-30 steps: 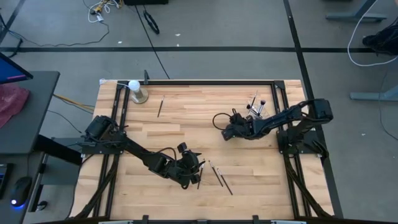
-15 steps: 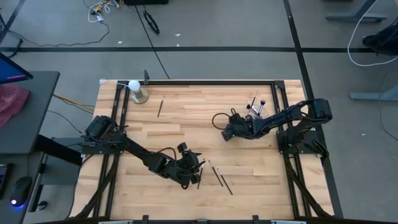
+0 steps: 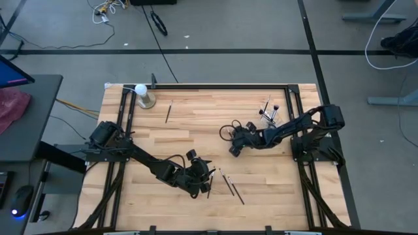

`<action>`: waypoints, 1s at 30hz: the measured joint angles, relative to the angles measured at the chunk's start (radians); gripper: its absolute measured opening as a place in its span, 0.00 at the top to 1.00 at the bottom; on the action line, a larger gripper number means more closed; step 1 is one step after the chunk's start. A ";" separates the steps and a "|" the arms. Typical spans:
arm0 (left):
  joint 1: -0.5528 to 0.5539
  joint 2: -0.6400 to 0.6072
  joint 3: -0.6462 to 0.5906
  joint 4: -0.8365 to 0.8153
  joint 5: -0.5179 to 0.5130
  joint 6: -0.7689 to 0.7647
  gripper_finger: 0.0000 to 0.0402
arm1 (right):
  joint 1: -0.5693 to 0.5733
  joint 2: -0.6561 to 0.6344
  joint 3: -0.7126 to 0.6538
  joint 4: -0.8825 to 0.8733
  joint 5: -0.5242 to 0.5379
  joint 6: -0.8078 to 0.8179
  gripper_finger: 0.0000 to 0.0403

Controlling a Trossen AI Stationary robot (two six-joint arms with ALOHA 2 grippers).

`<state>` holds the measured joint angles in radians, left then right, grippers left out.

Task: Sort items
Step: Put the silver liner brush into the transparent organizer

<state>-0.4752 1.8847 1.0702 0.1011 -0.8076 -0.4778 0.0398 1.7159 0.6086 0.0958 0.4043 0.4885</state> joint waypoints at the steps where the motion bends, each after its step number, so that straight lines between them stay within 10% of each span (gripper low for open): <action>1: 0.000 0.000 0.000 0.000 0.000 0.000 0.57 | 0.004 0.011 0.001 0.011 0.010 0.000 0.58; 18: 0.000 0.000 0.000 0.003 0.000 0.001 0.57 | -0.061 0.064 -0.003 0.180 0.019 -0.045 0.61; 30: -0.013 0.000 0.000 0.003 0.000 0.002 0.57 | -0.051 0.060 -0.181 0.436 0.021 -0.080 0.97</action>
<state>-0.4881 1.8847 1.0702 0.1043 -0.8078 -0.4763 -0.0116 1.7760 0.4276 0.5323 0.4256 0.4090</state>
